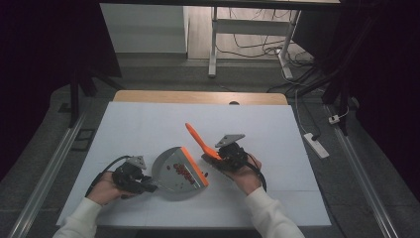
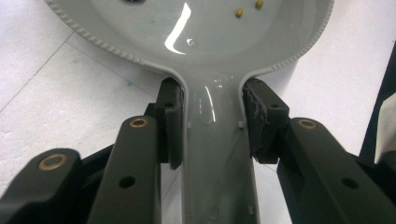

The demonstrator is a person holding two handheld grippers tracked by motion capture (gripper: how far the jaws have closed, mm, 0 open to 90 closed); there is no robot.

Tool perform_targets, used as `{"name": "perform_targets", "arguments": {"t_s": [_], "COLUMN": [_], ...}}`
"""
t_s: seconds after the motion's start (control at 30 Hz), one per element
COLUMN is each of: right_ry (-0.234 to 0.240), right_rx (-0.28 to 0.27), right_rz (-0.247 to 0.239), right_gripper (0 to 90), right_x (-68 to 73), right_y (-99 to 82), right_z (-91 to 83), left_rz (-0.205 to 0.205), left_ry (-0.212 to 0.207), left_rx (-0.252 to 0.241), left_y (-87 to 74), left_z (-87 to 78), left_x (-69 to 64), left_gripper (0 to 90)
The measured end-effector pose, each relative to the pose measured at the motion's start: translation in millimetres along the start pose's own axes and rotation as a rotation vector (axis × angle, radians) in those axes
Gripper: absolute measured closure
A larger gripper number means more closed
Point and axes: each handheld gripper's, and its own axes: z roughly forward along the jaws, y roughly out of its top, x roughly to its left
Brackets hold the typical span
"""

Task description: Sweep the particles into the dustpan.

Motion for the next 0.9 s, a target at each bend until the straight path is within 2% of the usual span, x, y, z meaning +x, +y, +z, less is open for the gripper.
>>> {"name": "perform_targets", "arguments": {"t_s": [0.2,0.27,0.47,0.53,0.6,0.9], "right_ry": [-0.010,-0.001,-0.006,0.017,0.019,0.042], "right_rx": [0.037,0.030,0.032,0.030,0.030,0.022], "right_rz": [0.030,0.037,0.018,0.017,0.009,0.010], "right_gripper": [70.3,70.3,70.2,70.3,70.3,70.3], "right_x": [1.9,4.9,17.5,21.8,25.8,32.2], "right_y": [-12.6,-15.2,-16.3,-15.0,-13.9,-12.0], "right_z": [2.1,1.1,0.2,0.9,1.9,3.2], "left_rz": [0.003,0.003,0.003,0.003,0.001,0.003], "left_ry": [0.001,0.002,0.004,0.004,0.005,0.006], "left_rx": [0.000,0.000,0.001,0.002,0.004,0.008], "left_y": [0.2,0.2,0.4,0.4,0.4,0.3], "left_z": [-0.4,-0.3,-0.3,-0.1,0.2,0.7], "left_x": [-0.5,-0.5,-0.7,-0.6,-0.6,-0.6], "left_gripper": [61.5,61.5,61.5,61.5,61.5,61.5]}}
